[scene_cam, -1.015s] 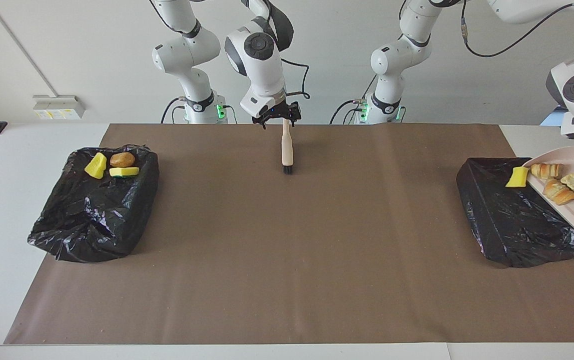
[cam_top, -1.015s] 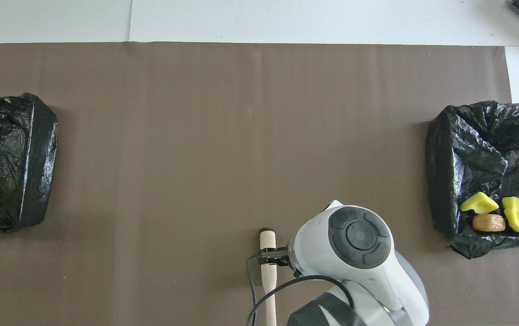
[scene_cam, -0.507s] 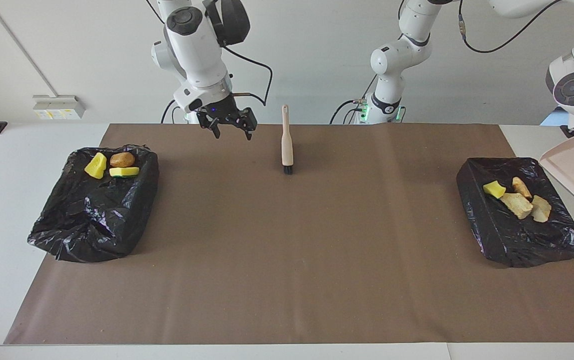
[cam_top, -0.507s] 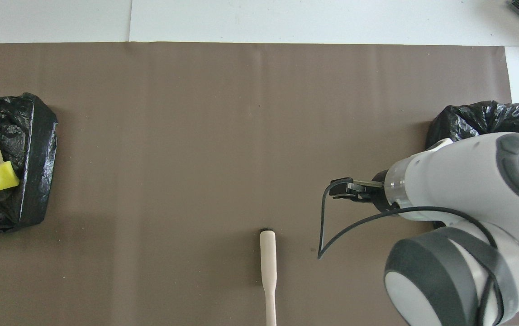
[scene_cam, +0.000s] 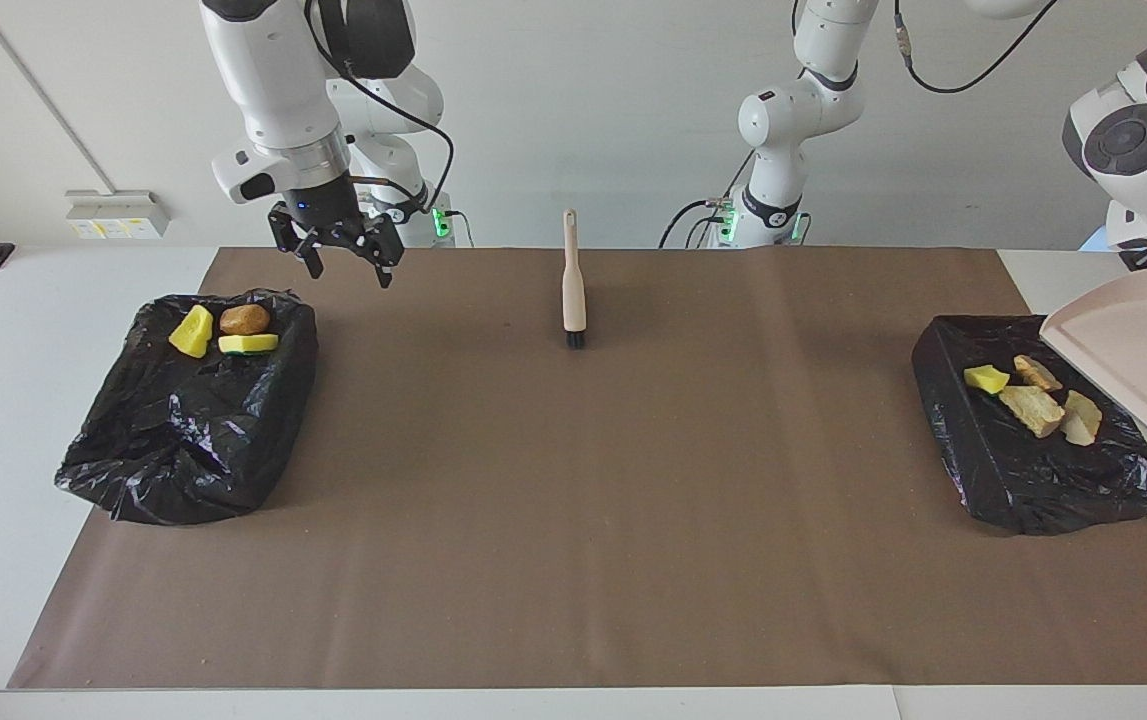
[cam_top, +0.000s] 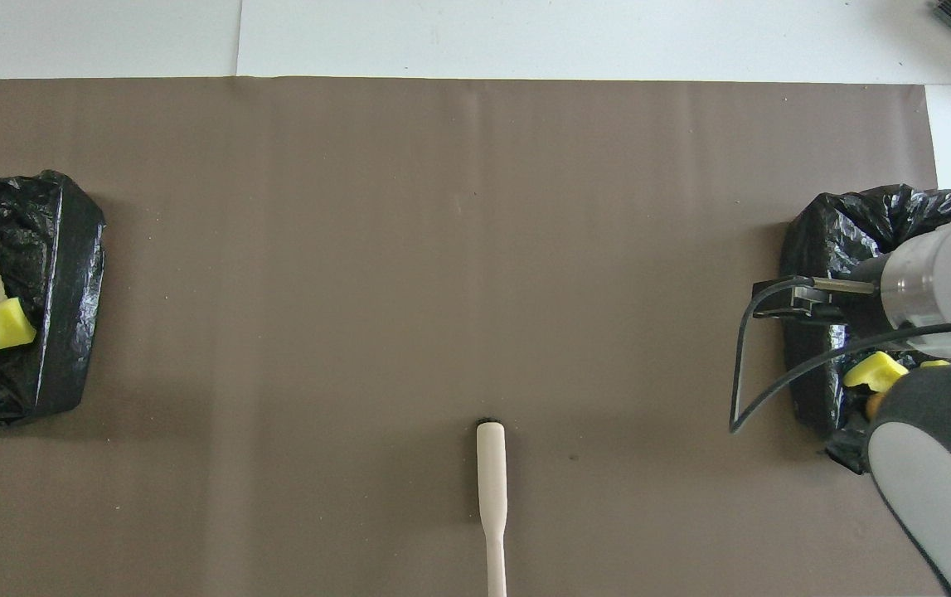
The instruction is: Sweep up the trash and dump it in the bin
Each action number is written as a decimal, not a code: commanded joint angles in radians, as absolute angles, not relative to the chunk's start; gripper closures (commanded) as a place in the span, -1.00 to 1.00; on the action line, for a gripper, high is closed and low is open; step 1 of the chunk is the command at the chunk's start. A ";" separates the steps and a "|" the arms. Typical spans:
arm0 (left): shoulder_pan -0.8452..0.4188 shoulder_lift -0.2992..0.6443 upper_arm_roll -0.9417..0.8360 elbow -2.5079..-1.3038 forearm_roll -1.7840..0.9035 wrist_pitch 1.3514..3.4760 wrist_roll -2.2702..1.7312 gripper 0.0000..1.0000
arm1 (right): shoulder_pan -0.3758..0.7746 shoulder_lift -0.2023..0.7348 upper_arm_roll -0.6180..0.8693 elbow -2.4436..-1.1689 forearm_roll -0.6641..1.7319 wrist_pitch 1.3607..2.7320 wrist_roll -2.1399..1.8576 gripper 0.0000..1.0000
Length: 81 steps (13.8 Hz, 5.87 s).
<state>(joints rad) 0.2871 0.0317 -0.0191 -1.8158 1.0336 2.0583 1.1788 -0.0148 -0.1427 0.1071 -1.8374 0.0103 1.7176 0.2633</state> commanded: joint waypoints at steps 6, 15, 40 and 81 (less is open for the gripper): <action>0.114 0.038 -0.009 -1.809 0.494 1.944 0.971 1.00 | 0.036 -0.117 -0.113 -1.741 0.011 1.560 -0.038 -1.00; -0.120 0.133 -0.009 -1.652 0.224 1.764 0.468 1.00 | 0.078 -0.104 -0.147 -1.701 0.006 1.566 -0.020 -1.00; -0.603 0.712 -0.006 -1.206 -0.012 2.023 -0.526 1.00 | 0.074 -0.129 -0.143 -1.635 -0.011 1.474 -0.021 -1.00; -0.078 0.007 0.020 -1.365 -0.020 1.447 0.223 -1.00 | 0.083 -0.071 -0.143 -1.543 0.008 1.496 0.012 -1.00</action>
